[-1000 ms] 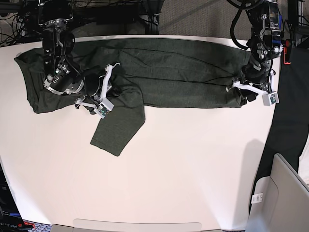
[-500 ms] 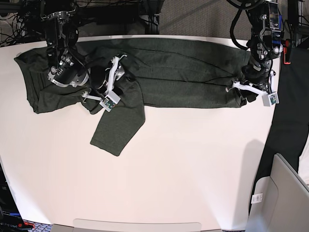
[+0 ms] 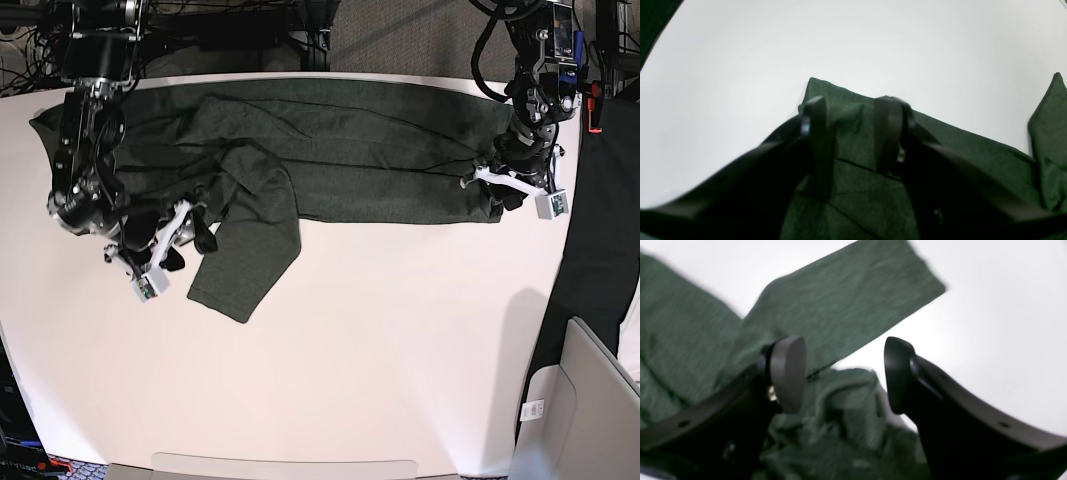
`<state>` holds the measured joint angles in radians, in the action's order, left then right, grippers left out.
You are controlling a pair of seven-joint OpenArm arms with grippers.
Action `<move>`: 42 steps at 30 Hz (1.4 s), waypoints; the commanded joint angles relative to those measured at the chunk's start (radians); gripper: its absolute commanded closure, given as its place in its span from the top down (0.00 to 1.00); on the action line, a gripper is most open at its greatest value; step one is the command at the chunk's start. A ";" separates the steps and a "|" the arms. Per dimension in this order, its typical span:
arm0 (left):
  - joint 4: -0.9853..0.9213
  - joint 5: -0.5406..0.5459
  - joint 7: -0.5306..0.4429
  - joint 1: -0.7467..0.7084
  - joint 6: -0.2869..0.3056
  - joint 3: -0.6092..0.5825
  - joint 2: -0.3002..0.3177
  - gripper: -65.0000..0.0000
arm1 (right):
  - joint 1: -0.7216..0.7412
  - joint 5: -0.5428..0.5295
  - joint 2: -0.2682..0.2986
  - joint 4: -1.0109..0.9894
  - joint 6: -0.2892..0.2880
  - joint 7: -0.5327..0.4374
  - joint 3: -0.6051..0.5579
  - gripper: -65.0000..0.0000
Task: Fold the T-shirt properly
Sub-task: 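Regrasp the folded sleeve fabric with the right gripper, then drag the sleeve with the right gripper across the body toward the left gripper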
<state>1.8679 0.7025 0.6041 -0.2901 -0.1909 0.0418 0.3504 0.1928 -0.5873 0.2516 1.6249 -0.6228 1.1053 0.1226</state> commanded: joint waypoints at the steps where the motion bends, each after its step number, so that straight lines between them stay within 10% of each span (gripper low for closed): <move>1: 0.016 -0.002 -0.017 0.009 0.005 0.007 0.012 0.36 | 0.049 -0.020 0.010 -0.015 -0.002 -0.026 0.002 0.58; 18: 0.016 -0.002 -0.019 0.007 0.005 0.007 0.012 0.36 | 0.305 0.260 -0.079 -0.410 0.011 -0.192 0.004 0.58; 26: 0.016 -0.002 -0.019 0.009 0.005 0.007 0.012 0.36 | 0.370 0.270 -0.079 -0.634 0.113 -0.330 0.004 0.58; 42: 0.019 -0.002 -0.019 0.010 0.005 0.007 0.012 0.36 | 0.374 0.272 -0.165 -0.814 0.117 -0.356 -0.004 0.58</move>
<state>1.8671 0.7025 0.6022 -0.2878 -0.1913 0.0418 0.3496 0.5648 -0.3294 0.0925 0.8120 -0.5041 0.6865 0.1249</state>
